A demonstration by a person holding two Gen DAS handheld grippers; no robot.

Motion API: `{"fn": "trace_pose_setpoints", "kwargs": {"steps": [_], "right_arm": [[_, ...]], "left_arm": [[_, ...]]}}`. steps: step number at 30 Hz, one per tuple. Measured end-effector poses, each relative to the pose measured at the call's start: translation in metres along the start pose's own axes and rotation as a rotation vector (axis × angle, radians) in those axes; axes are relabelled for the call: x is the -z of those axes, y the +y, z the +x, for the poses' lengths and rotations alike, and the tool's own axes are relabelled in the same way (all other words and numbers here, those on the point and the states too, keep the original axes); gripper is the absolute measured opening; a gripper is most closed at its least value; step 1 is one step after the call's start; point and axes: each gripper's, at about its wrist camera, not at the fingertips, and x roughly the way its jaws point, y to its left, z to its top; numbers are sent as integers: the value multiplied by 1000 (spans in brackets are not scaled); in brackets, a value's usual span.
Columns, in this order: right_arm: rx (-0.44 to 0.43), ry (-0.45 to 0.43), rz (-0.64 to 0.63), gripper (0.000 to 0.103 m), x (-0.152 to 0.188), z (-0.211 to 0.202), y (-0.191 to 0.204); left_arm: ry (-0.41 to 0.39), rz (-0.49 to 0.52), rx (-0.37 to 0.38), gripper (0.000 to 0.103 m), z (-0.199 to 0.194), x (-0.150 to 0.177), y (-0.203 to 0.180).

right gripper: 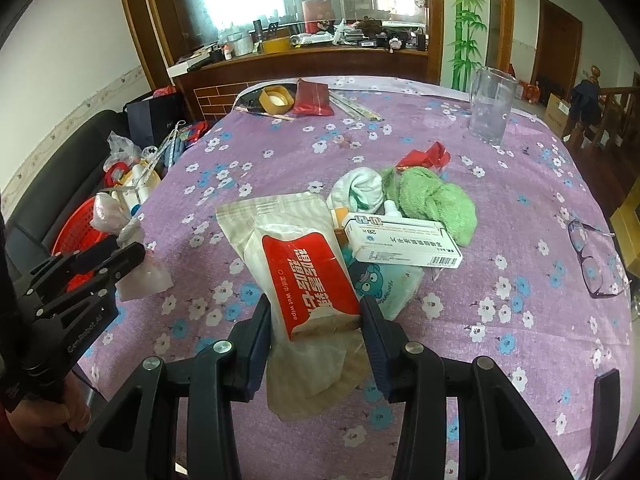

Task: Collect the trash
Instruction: 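Lift the held bag and snack packet above the table with both tools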

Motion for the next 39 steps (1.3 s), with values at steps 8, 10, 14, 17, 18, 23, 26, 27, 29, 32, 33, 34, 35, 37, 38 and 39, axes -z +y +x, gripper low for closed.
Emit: {"fn": "trace_pose_setpoints", "kwargs": {"steps": [8,10,14,17,18,23,26,27,29,32,33,34,35,37,38,39], "right_arm": [[74,-20,-73,47,-5,-1,16],[88,-24,-84,47,-5,-1,17],[108,-25,-91,47,-5,-2,17],[112,-24,-86,47,-4,-2,15],[113,-24,-87,47,-4,-2,15],[113,-24,-87,47,-4,-2,15],[113,-24,-88,47,-4,-2,15],[112,-24,-89,47,-3,-2,16],[111,-24,-92,47,-3,-2,17],[109,-22,-100,47,-3,-1,21],[108,-22,-103,47,-3,0,22],[108,-21,-107,47,-3,0,24],[108,-20,-110,47,-3,1,25],[107,-17,-116,47,-4,2,28],[106,-16,-119,47,-5,3,29],[106,-15,-123,47,-6,4,30]], "left_arm": [[6,-17,-9,33,0,3,8],[6,-16,-8,33,0,3,8],[7,-6,-5,33,-1,5,6],[8,-2,-4,33,-1,5,5],[7,-3,-3,33,-1,5,5],[8,-1,-4,33,-1,5,5],[8,-3,-4,33,-1,5,5],[8,-3,-4,33,-1,5,5],[6,-6,-7,33,-2,6,7],[5,-11,-11,33,-3,6,10],[5,-13,-12,33,-4,7,11],[4,-15,-13,33,-4,7,13],[5,-17,-15,33,-4,7,14],[3,-22,-18,33,-5,8,17],[3,-24,-19,33,-4,7,18],[4,-27,-21,33,-4,8,20]]}}
